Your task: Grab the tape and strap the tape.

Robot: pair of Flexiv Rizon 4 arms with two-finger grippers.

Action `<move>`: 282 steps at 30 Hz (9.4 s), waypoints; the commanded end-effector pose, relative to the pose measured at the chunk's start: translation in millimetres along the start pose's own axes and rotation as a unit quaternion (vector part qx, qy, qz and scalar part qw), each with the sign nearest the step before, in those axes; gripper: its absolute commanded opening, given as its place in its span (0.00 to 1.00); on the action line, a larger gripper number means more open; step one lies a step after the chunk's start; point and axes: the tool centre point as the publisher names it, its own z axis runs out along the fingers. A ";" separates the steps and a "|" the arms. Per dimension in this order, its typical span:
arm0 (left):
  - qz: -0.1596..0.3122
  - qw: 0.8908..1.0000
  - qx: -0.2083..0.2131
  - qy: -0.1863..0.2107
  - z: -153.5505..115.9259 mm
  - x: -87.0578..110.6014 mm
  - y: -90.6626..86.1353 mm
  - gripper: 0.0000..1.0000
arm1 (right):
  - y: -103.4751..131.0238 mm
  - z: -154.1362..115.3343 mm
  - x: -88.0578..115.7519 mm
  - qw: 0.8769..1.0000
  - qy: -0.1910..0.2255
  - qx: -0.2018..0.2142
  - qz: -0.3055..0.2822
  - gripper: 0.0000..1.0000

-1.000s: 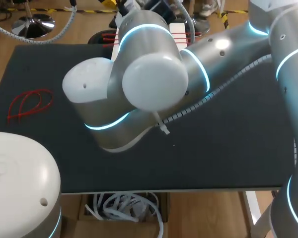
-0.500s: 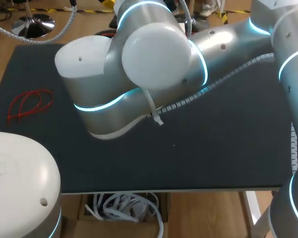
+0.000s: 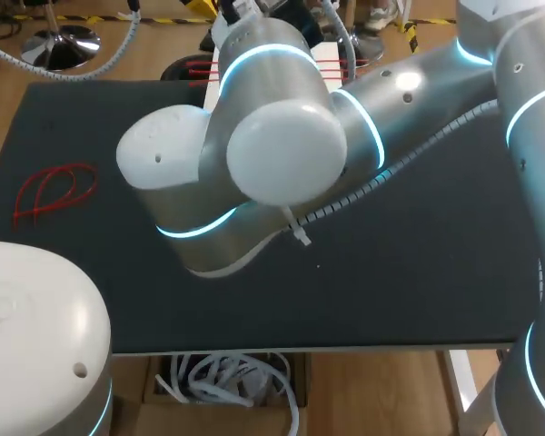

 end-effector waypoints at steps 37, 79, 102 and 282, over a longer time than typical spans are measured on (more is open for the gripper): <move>-0.001 1.000 -0.001 0.000 -0.5 0.2 -0.3 0.00 | -6.4 7.2 -5.3 0.998 0.023 0.048 0.015 0.00; -0.001 1.000 -0.001 0.000 -0.5 0.2 -0.3 0.00 | 4.7 9.2 -7.4 0.999 0.025 0.038 0.023 0.00; -0.001 1.000 -0.001 0.000 -0.5 0.2 -0.3 0.00 | 1.4 10.3 -5.9 0.999 0.030 0.033 0.024 0.00; -0.001 1.000 -0.001 0.000 -0.5 0.2 -0.3 0.00 | 5.0 8.8 -0.4 0.995 0.088 0.009 0.039 0.00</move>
